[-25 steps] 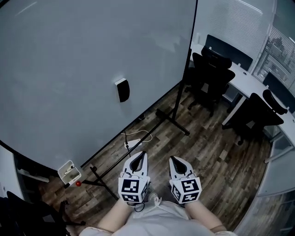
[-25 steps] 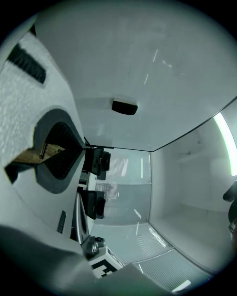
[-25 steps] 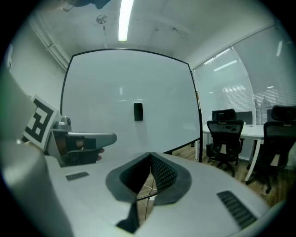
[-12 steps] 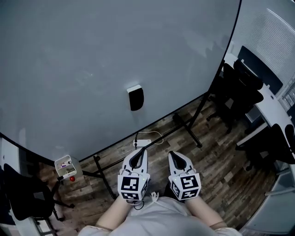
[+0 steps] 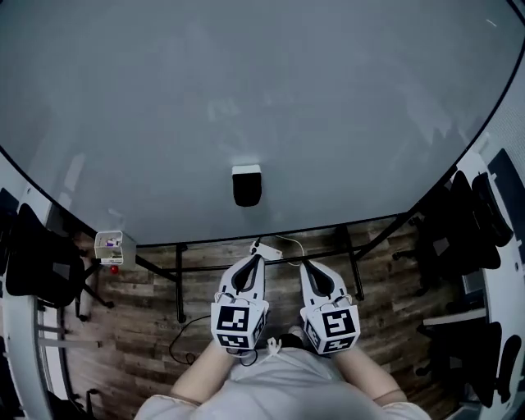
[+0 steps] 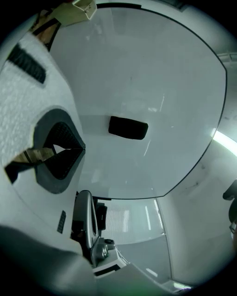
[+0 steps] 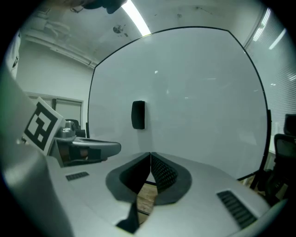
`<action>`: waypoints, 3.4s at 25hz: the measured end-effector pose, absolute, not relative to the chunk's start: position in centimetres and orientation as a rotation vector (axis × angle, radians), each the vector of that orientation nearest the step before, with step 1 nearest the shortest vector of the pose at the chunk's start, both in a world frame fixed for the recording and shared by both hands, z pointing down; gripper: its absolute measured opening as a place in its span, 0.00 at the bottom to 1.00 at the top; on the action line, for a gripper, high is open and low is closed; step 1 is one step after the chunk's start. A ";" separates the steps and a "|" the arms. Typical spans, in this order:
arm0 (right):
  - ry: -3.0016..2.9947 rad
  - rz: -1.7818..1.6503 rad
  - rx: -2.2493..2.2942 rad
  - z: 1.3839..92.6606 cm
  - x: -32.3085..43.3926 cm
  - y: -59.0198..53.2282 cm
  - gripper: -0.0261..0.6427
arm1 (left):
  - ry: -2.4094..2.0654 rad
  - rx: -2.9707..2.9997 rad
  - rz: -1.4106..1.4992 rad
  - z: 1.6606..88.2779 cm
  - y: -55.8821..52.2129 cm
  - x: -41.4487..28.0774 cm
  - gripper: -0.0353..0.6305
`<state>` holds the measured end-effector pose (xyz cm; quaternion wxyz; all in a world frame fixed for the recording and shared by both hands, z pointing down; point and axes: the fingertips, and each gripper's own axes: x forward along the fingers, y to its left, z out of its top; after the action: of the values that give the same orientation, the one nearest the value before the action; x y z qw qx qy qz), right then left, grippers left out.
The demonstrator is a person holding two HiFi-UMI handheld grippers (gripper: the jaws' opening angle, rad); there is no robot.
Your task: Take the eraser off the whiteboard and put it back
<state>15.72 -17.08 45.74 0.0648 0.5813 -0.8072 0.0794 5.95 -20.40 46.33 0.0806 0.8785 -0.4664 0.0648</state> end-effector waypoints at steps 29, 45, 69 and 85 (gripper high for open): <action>-2.594 0.099 1.492 44.0 15.7 -22.5 0.08 | -1.854 2.476 0.070 39.1 -28.0 5.5 0.44; -2.538 0.171 1.524 45.7 17.0 -24.5 0.08 | -1.925 2.455 0.162 38.5 -33.4 5.4 0.48; -2.537 0.217 1.539 45.9 16.9 -22.9 0.08 | -1.858 2.568 0.164 40.2 -28.6 5.5 0.45; -2.516 0.265 1.575 46.9 16.6 -21.5 0.08 | -1.762 2.494 0.222 46.4 -22.3 5.0 0.45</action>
<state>16.64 -21.52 46.94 0.0804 0.5268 -0.8415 0.0885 4.98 -22.30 46.39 0.0398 0.8140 -0.5750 0.0725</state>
